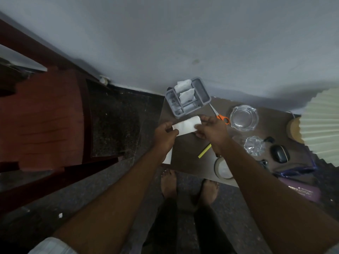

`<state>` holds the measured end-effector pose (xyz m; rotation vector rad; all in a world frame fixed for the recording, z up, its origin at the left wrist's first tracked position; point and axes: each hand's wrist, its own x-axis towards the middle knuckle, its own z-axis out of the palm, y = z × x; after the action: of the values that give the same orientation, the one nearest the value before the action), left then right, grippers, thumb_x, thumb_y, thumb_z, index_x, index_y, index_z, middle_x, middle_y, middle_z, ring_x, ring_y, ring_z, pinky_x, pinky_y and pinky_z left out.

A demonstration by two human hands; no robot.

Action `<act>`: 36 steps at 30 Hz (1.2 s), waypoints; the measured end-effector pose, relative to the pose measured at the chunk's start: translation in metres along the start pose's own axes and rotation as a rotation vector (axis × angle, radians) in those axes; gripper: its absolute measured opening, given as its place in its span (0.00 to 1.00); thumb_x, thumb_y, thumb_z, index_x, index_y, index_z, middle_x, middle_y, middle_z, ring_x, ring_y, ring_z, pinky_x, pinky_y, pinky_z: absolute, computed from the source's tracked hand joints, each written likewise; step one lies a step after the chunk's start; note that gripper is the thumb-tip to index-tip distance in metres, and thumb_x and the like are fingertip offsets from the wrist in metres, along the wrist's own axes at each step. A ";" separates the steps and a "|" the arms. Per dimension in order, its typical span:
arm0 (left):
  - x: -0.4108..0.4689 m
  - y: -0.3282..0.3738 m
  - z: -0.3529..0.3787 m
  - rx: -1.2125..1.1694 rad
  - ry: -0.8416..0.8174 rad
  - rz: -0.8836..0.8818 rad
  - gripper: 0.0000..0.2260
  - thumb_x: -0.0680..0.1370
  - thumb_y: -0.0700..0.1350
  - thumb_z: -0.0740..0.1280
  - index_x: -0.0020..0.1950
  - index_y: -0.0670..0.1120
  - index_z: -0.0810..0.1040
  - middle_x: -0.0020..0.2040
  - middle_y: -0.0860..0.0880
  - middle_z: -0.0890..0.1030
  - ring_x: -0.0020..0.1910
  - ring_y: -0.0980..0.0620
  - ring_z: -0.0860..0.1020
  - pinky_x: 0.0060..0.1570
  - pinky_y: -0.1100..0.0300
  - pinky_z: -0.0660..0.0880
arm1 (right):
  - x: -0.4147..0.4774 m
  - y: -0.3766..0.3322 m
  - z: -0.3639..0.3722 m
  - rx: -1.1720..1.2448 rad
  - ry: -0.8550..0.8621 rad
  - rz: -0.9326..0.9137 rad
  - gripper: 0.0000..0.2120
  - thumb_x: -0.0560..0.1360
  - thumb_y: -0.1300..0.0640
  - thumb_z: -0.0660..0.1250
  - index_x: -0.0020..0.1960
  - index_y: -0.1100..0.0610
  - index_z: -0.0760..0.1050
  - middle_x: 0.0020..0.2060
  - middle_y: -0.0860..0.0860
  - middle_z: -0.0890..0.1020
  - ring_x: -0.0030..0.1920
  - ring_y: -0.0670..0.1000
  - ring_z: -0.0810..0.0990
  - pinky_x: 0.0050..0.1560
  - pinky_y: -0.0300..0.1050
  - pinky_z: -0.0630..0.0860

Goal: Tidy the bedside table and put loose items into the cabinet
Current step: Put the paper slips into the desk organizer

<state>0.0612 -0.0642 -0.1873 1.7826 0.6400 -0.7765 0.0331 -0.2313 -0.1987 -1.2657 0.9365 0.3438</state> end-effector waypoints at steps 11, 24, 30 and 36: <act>-0.020 0.006 0.006 -0.377 -0.291 -0.131 0.18 0.73 0.39 0.75 0.62 0.46 0.80 0.59 0.46 0.83 0.58 0.45 0.82 0.47 0.54 0.82 | -0.028 -0.018 -0.035 0.043 -0.221 0.044 0.11 0.79 0.67 0.66 0.55 0.56 0.82 0.46 0.51 0.87 0.43 0.47 0.86 0.41 0.38 0.81; -0.047 0.028 0.014 -0.224 -0.256 0.093 0.12 0.74 0.34 0.73 0.56 0.40 0.83 0.53 0.40 0.86 0.56 0.37 0.83 0.57 0.39 0.79 | -0.043 -0.055 -0.060 -0.242 -0.228 -0.081 0.08 0.73 0.65 0.75 0.52 0.61 0.84 0.46 0.55 0.88 0.47 0.53 0.88 0.45 0.44 0.85; -0.054 0.053 0.016 -0.155 -0.203 0.168 0.10 0.73 0.38 0.76 0.54 0.39 0.85 0.51 0.43 0.87 0.52 0.42 0.85 0.53 0.39 0.81 | -0.044 -0.092 -0.067 -0.407 -0.195 -0.195 0.03 0.72 0.64 0.77 0.43 0.59 0.84 0.40 0.56 0.88 0.40 0.57 0.88 0.39 0.46 0.85; -0.051 0.081 0.016 -0.165 -0.191 0.240 0.12 0.73 0.36 0.76 0.56 0.40 0.84 0.53 0.43 0.86 0.52 0.46 0.85 0.52 0.45 0.83 | -0.044 -0.130 -0.069 -0.452 -0.167 -0.278 0.03 0.73 0.67 0.75 0.46 0.66 0.82 0.41 0.64 0.86 0.37 0.57 0.86 0.40 0.51 0.85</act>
<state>0.0844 -0.1081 -0.1034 1.5767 0.3449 -0.6978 0.0685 -0.3229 -0.0810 -1.7286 0.5430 0.4484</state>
